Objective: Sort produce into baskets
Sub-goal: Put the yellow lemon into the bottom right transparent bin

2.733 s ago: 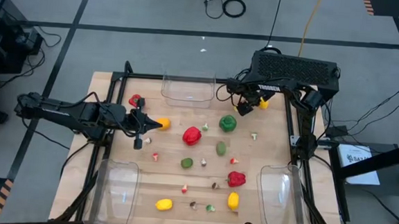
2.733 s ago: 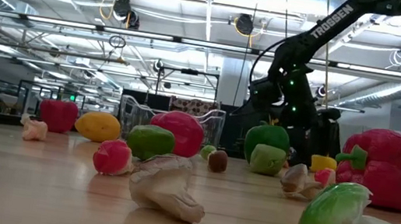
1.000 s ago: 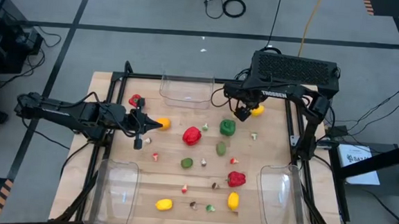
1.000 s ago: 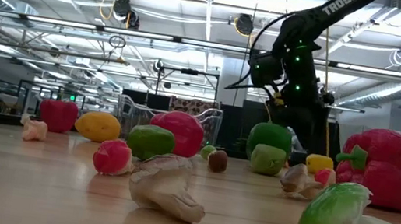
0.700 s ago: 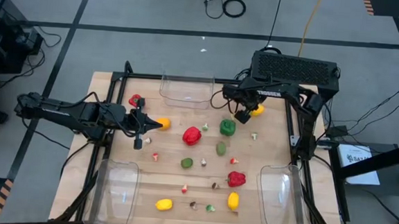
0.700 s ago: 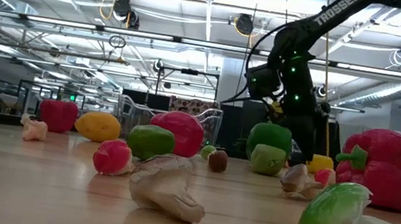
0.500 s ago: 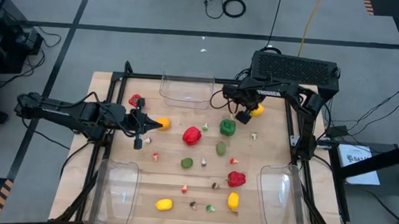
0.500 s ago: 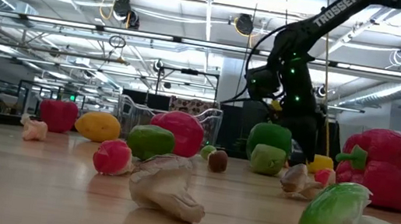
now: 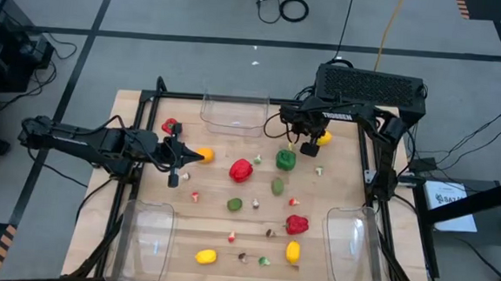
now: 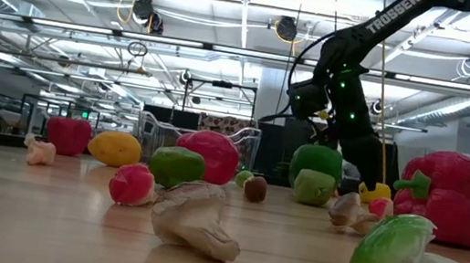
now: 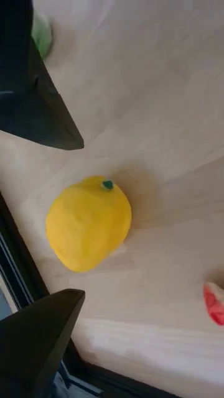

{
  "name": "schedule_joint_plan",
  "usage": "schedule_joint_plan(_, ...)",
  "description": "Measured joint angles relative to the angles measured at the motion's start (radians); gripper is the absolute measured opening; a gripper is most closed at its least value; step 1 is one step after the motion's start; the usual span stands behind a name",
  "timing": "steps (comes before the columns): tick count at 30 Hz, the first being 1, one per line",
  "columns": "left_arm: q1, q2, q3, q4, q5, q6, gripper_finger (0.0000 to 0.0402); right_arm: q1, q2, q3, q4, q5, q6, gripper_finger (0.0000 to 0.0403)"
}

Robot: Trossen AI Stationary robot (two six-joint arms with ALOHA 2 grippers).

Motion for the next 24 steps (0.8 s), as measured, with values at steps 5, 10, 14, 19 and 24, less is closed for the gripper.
schedule_joint_plan(5,0.0,0.0,0.0,0.0,0.0,0.0,0.0002,0.01,0.048,0.0,-0.006,0.025,-0.018,0.0377)
schedule_joint_plan(10,0.0,0.0,0.0,-0.001,0.005,0.0,0.0002,0.022,0.082,0.0,-0.014,0.058,-0.032,0.0377)
schedule_joint_plan(14,0.0,0.0,0.0,-0.001,0.005,0.001,0.0002,0.022,0.083,0.0,-0.014,0.056,-0.06,0.0372)
schedule_joint_plan(19,0.0,0.0,0.0,-0.001,0.005,0.002,0.0002,0.022,0.082,0.0,-0.016,0.05,-0.078,0.0324)
schedule_joint_plan(24,0.0,0.0,0.0,-0.001,0.005,0.002,0.0002,0.022,0.082,0.0,-0.014,0.049,-0.081,0.026)
